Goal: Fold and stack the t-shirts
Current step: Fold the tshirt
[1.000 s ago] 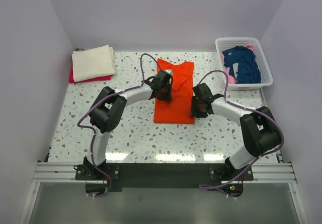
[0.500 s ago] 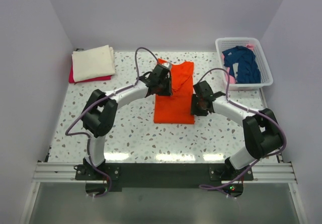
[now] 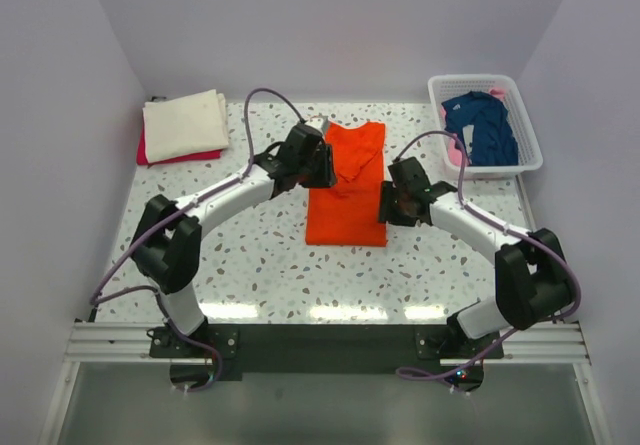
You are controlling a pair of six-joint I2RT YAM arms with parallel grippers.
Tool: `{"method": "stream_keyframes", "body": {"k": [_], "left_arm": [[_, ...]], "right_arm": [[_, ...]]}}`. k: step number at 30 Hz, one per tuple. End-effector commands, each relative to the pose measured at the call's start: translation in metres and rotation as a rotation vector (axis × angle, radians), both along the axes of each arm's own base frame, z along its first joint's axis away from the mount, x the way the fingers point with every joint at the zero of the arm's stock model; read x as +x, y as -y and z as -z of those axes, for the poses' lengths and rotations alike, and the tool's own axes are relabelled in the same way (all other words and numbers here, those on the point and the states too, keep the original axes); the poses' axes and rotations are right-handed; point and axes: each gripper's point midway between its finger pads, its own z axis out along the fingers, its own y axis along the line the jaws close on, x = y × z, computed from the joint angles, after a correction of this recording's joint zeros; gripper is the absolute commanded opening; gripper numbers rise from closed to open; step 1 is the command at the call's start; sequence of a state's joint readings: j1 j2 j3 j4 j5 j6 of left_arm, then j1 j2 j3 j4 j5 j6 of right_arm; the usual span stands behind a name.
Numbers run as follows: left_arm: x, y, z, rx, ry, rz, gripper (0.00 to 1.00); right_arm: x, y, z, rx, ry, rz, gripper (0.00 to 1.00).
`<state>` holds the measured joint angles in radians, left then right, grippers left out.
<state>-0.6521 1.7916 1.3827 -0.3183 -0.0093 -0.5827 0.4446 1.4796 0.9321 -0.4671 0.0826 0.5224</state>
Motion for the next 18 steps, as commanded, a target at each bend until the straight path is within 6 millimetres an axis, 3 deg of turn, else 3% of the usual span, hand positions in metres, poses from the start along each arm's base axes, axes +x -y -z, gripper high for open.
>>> {"method": "stream_keyframes", "body": {"k": [1, 4, 14, 18], "left_arm": [[-0.002, -0.019, -0.018, -0.014, 0.04, -0.036, 0.41], [-0.012, -0.037, -0.02, -0.033, 0.041, -0.061, 0.41], [-0.065, -0.059, 0.035, -0.039, -0.082, -0.047, 0.41], [-0.079, -0.065, 0.054, -0.033, -0.117, -0.049, 0.46]], "right_arm": [[0.005, -0.006, -0.023, 0.035, 0.05, -0.02, 0.48], [0.002, -0.008, -0.024, 0.051, 0.05, -0.026, 0.48], [-0.018, -0.008, 0.001, 0.038, -0.004, -0.027, 0.46], [-0.023, -0.003, 0.012, 0.023, -0.018, -0.008, 0.46]]}}
